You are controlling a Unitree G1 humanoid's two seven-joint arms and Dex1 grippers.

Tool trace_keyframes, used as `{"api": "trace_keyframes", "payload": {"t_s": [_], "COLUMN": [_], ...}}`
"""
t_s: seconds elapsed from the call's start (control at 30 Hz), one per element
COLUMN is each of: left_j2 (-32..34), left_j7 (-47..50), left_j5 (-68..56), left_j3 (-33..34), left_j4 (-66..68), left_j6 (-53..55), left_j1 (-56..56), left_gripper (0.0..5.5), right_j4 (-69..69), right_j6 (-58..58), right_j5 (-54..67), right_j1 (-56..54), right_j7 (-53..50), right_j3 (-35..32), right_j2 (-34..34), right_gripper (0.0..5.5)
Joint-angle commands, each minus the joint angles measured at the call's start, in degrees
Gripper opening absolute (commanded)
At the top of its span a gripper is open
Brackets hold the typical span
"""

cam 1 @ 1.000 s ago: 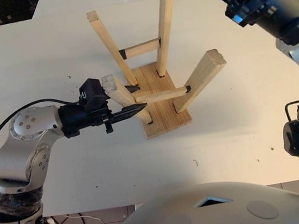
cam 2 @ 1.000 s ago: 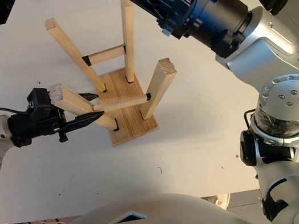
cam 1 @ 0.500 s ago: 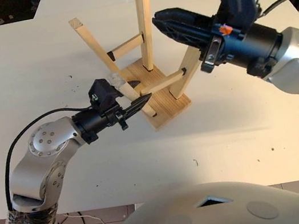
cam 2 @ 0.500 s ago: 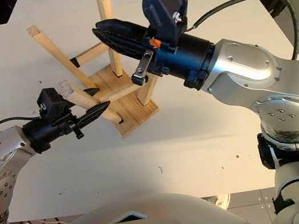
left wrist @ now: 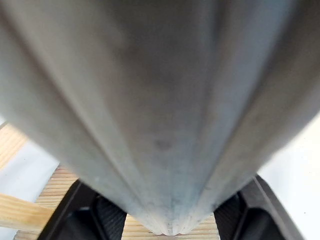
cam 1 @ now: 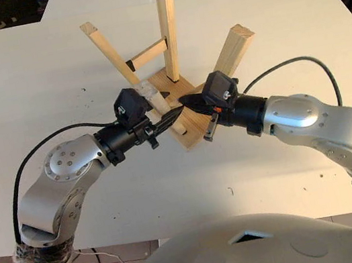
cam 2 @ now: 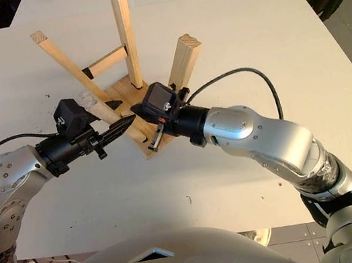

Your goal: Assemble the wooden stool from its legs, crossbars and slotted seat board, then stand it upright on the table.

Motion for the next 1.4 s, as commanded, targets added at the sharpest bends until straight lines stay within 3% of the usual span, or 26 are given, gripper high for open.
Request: {"api": "trace_keyframes", "payload": {"t_s": [0.03, 0.27, 0.37, 0.43, 0.57, 0.7, 0.87, 1.2, 1.4], "left_j2": [2.00, 2.61, 2.57, 2.46, 2.12, 2.06, 1.50, 0.59, -0.13], "left_j7": [-0.03, -0.49, -0.47, -0.36, 0.35, 0.76, 1.54, 1.97, 1.95], "left_j5": [-1.59, -3.28, -3.27, -3.19, -3.32, -3.47, -1.51, 1.93, 4.00], "left_j3": [-1.80, 1.08, 1.35, 1.46, 1.03, 0.77, 0.62, -0.78, -1.61], "left_j4": [0.16, -0.11, 0.29, 0.30, -0.45, -1.15, -0.39, 0.70, 1.59], "left_j6": [6.45, 6.42, 5.85, 5.41, 5.36, 5.24, 2.84, -1.87, -4.76], "left_j1": [-0.61, 2.32, 2.81, 3.05, 3.41, 3.81, 5.99, 10.64, 13.33], "left_gripper": [2.04, 2.04, 2.04, 2.04, 2.04, 2.04, 2.04, 2.04, 2.04], "right_j4": [0.20, -1.36, -1.24, -0.55, -1.29, -2.63, -1.50, -0.26, 1.69], "right_j6": [1.60, -0.04, 3.00, 3.12, 3.99, 3.34, 3.11, 6.38, 3.36], "right_j5": [-3.24, 4.53, 0.58, -4.49, -8.79, -7.97, -2.90, -12.47, -12.68], "right_j1": [1.25, -4.11, -0.27, 3.17, 6.28, 3.46, -3.07, 3.40, -1.08], "right_j7": [0.74, -1.69, -0.44, 1.28, 1.95, 1.77, 0.13, 5.61, 6.16], "right_j3": [0.71, -14.68, -10.41, -4.14, 0.99, -2.57, -13.43, 1.80, -4.50], "right_j2": [1.66, 11.90, 7.99, 3.72, 2.84, 8.57, 16.69, 6.66, 11.68], "right_gripper": [0.00, 0.00, 0.00, 0.00, 0.00, 0.00, 0.00, 0.00, 0.00]}}
